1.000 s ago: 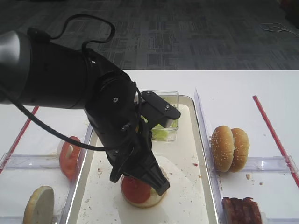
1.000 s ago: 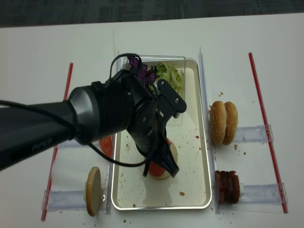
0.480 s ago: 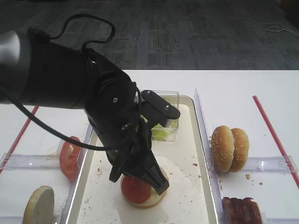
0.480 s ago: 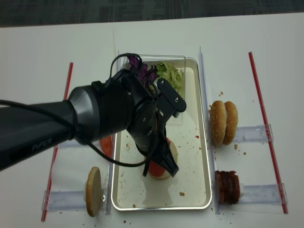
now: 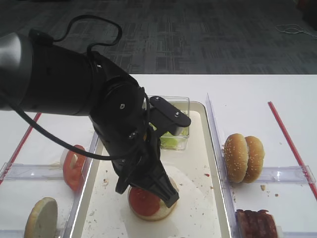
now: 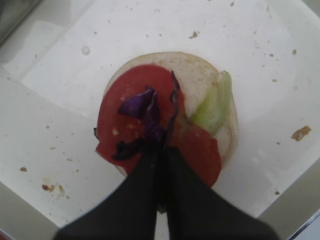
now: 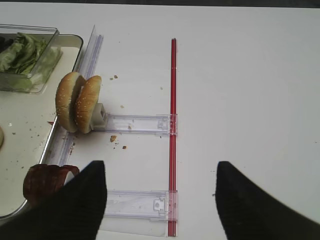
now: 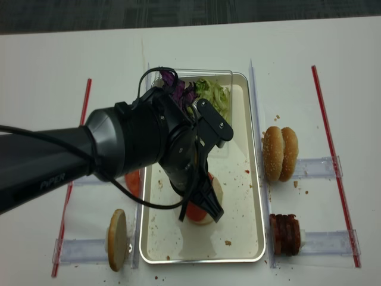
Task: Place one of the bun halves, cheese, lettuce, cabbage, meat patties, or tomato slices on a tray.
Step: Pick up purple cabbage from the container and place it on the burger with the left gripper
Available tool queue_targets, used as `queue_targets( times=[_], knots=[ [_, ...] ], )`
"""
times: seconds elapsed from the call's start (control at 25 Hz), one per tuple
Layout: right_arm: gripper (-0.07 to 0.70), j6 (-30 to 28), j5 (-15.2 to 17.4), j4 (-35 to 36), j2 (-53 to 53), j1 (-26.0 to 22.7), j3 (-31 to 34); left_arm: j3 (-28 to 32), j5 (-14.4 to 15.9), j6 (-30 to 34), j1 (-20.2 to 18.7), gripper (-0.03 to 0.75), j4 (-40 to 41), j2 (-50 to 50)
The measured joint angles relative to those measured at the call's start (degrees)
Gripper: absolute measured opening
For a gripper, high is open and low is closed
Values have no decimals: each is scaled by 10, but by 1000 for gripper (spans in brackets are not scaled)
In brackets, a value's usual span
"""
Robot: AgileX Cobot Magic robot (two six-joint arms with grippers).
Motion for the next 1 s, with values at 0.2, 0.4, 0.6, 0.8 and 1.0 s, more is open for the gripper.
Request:
queue_targets(
  times=[0.2, 0.4, 0.6, 0.8, 1.0],
  knots=[
    [506, 0, 0, 0, 0, 0, 0, 0, 1, -4, 0, 146, 0, 0],
    [506, 0, 0, 0, 0, 0, 0, 0, 2, -12, 0, 349, 0, 0],
    [506, 0, 0, 0, 0, 0, 0, 0, 3, -17, 0, 492, 1, 0],
    [506, -1, 0, 0, 0, 0, 0, 0, 4, -17, 0, 511, 1, 0],
    [506, -1, 1, 0, 0, 0, 0, -29, 39, -17, 0, 513, 1, -6]
  ],
)
